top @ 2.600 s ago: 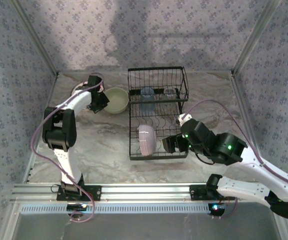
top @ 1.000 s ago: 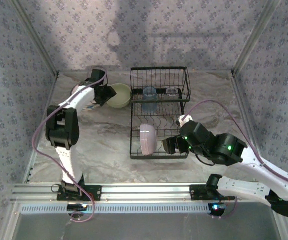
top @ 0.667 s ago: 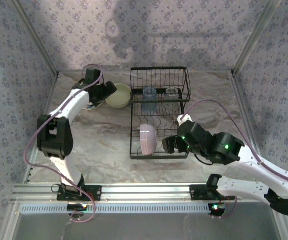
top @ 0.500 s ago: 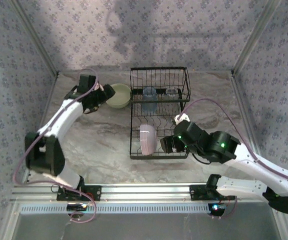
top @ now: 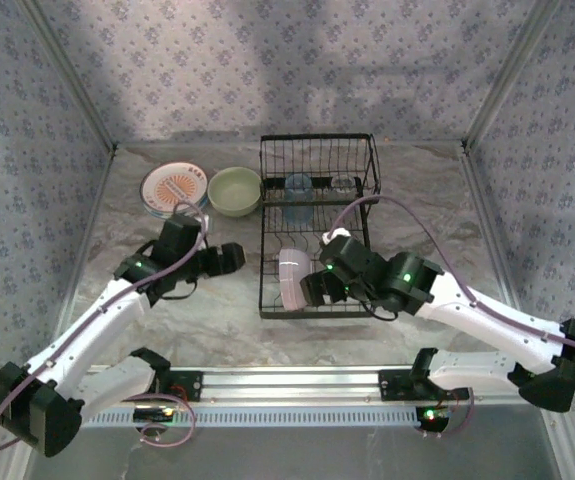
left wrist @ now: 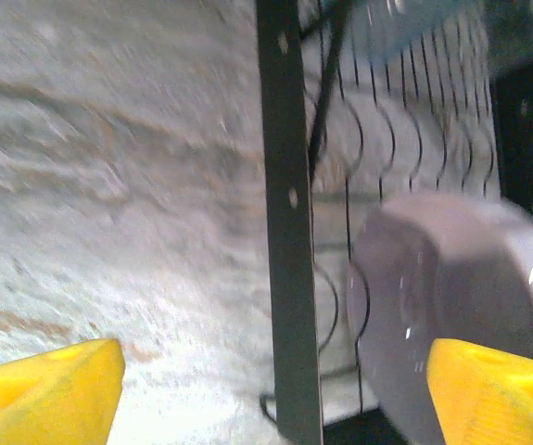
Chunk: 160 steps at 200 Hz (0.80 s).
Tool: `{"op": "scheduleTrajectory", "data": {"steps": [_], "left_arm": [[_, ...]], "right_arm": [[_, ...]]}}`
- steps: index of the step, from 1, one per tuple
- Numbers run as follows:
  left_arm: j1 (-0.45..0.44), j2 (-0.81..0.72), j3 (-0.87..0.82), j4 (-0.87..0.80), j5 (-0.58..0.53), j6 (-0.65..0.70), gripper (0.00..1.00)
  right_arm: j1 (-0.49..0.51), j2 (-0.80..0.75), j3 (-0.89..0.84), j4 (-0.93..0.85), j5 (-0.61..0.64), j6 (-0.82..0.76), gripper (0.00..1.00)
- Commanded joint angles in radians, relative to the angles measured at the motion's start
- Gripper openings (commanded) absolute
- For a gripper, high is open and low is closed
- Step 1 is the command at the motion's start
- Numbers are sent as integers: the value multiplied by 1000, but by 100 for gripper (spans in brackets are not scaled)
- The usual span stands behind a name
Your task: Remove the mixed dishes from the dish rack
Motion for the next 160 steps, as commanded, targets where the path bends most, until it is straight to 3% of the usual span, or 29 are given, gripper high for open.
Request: {"op": "scheduleTrajectory", "data": {"steps": [1,85,160], "left_arm": [[-43,-5,-58,8,44,31,81],[-170,144,-130,201,20,0,71],[-199,252,-143,307,9,-31,42]], "right_arm": [[-5,43,32,75,-86,28,100],[-27,209,80,109,-133,161,100],[-37,300,134,61,-111,157,100]]}}
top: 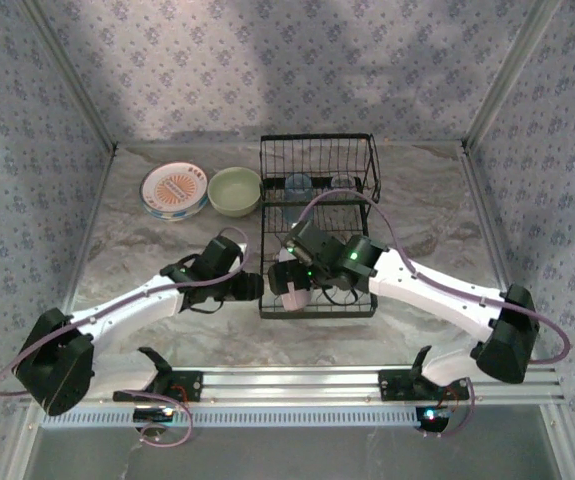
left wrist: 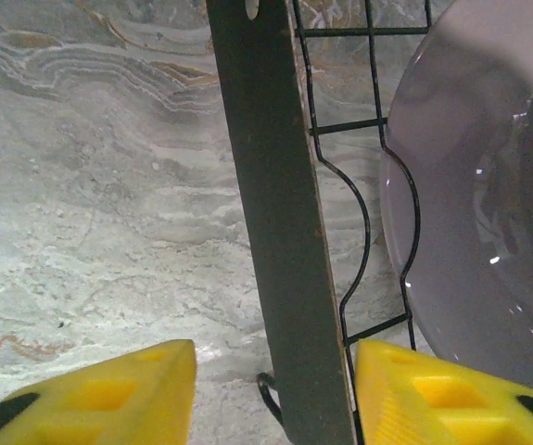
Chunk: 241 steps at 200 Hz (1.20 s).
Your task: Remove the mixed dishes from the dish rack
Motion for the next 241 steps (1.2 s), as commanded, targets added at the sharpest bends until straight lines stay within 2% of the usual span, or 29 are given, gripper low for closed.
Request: {"op": "scheduleTrajectory", "data": {"steps": [1,64,89,164,241], "left_arm": [[-18,19,-12,69,-1,-11,41],[-54,76,-6,135,-18,-64,9],[-73,91,-4,166,-29,-89,1],[-142,198,61,221,-43,-112,0],[-145,197,60,220,-55,-121,0]], "right_arm": [[-5,23,31,-51,28,22,100],[-22,51,18,-59,39,30,100],[-37,53,7,-60,31,29,100],[-77,43,-11,-64,10,18,100],[-125,41,-44,-72,22,18,100]]}}
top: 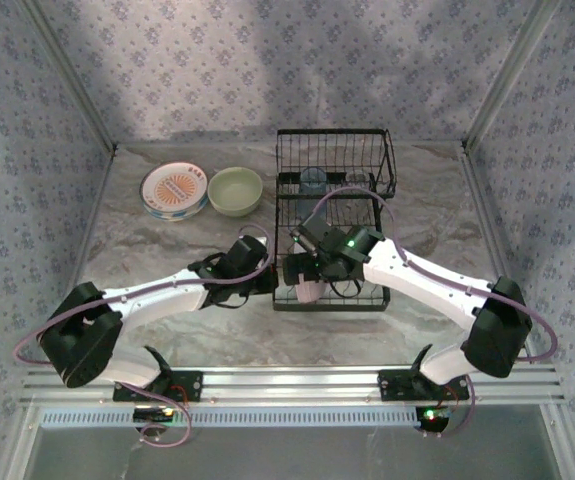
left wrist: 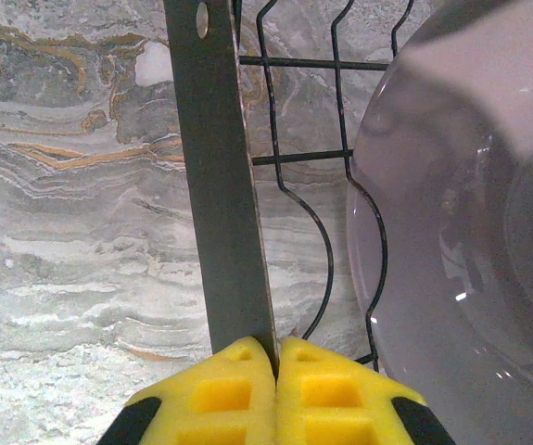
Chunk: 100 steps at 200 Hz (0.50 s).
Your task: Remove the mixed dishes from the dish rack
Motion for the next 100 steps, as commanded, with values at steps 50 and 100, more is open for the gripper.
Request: {"op": "scheduleTrajectory", "data": {"steps": [50,100], "left_arm": [[-26,46,-9,44,61,9,0],[-28,52,-13,53,62,3,0]], "right_arm": [[-26,8,-51,30,-53,10,100],[-39,2,-67,60,-97,13,100]]}}
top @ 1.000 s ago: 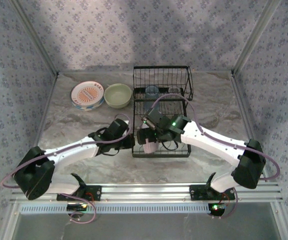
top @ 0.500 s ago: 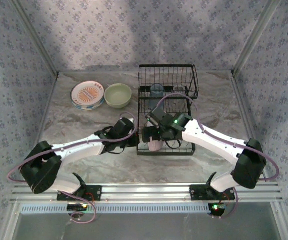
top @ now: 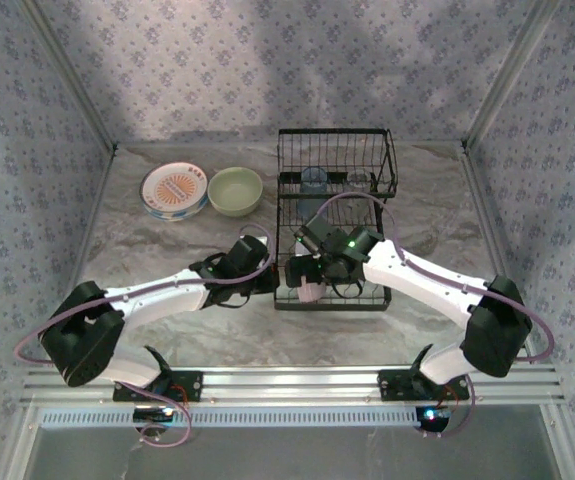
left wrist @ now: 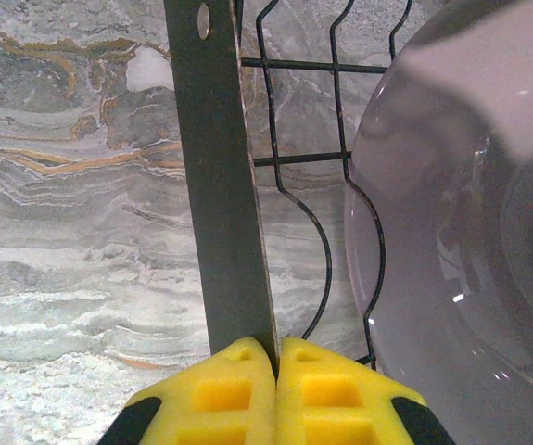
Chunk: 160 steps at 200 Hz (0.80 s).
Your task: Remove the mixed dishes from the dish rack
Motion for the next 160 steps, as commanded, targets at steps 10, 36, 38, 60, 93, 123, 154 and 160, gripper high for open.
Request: {"op": "scheduleTrajectory", "data": {"steps": [10,36,38,60,93,123,154,160], "left_arm": [[-26,40,-13,28,60,14,0],[-26,40,-15,29,60,12,0],[-26,39,-16,30,60,12,0],[-26,41,-17,31,58,11,0],[-25,48,-19,35,60,8,0],[-26,53,-17,37,62,5,0],[-27,54,-17,40,63,3,0],[-28,55,-17,39,64,4,0]], "right_arm": [[-8,-7,-12,21,-33,11,100],[-12,-10,-19,41,-54,11,100],[-12,-10,-18,40,-54,11,100],[-13,-12,-18,45,-59,11,100],[-14,-23,-17,44,-65,12,99],[-17,-44,-29,62,-90,14,100],[-21,-43,-33,62,-87,12,100],[-22,-42,-32,62,-88,12,99]]}}
